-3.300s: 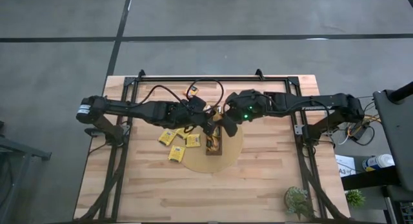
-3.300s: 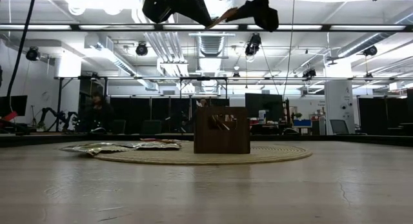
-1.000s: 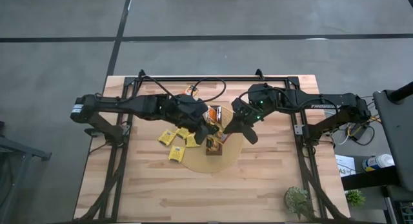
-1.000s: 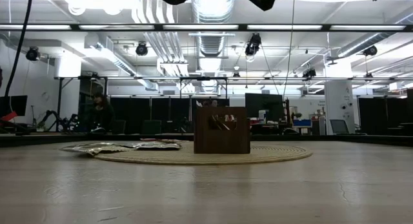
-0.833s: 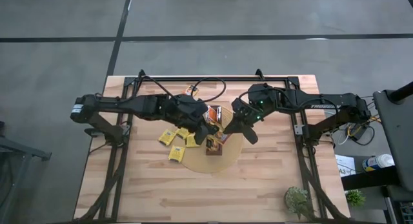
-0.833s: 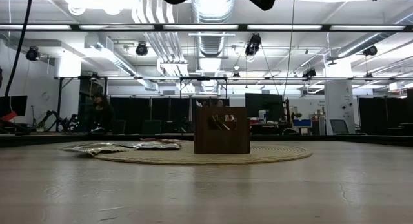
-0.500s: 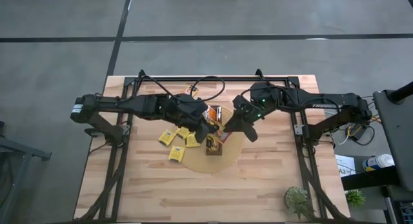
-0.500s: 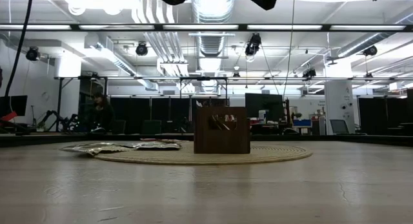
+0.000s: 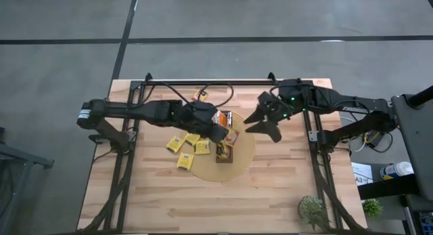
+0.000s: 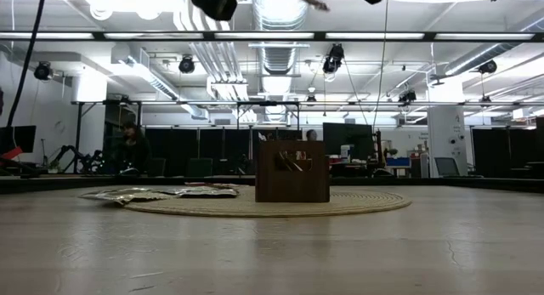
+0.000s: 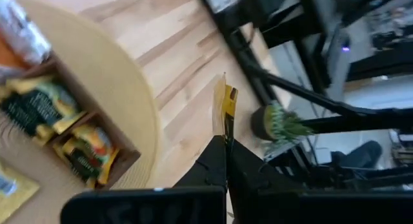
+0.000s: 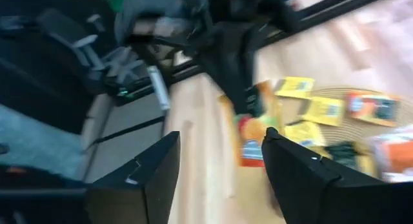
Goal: Pick & Place Tea
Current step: Put the middle orange tea bag into the bottom section of the wooden organizer
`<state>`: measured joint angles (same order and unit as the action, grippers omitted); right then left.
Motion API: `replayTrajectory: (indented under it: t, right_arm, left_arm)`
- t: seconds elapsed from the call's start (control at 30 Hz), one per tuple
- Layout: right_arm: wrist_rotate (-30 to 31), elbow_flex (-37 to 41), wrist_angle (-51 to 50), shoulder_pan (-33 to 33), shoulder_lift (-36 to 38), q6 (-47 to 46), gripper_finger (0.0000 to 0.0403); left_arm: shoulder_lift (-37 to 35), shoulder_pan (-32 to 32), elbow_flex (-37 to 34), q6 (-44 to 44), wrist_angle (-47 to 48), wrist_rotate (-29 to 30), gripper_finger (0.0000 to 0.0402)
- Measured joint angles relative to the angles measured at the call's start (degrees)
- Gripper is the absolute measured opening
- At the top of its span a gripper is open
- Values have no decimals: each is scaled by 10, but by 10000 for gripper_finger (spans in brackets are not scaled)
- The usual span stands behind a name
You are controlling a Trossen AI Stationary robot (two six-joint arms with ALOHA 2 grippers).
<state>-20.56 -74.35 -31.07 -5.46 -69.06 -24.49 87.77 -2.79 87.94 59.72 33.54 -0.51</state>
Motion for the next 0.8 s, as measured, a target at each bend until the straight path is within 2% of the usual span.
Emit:
replayTrajectory:
  t: [0.13, 0.23, 0.43, 0.6, 0.8]
  right_arm:
    - [68, 0, -59, -6, 35, 40, 214]
    - [144, 0, -99, -6, 61, 56, 211]
    - [252, 0, -127, -6, 99, 85, 210]
    - [282, 0, -144, -6, 112, 117, 208]
    - [283, 0, -177, -6, 111, 130, 208]
  left_arm:
    - [22, 0, 0, 35, 16, 0, 0]
    - [36, 0, 0, 68, 44, 0, 0]
    - [67, 1, 0, 119, 68, 11, 0]
    - [106, -1, 0, 153, 68, 8, 0]
    - [144, -1, 1, 187, 70, -5, 0]
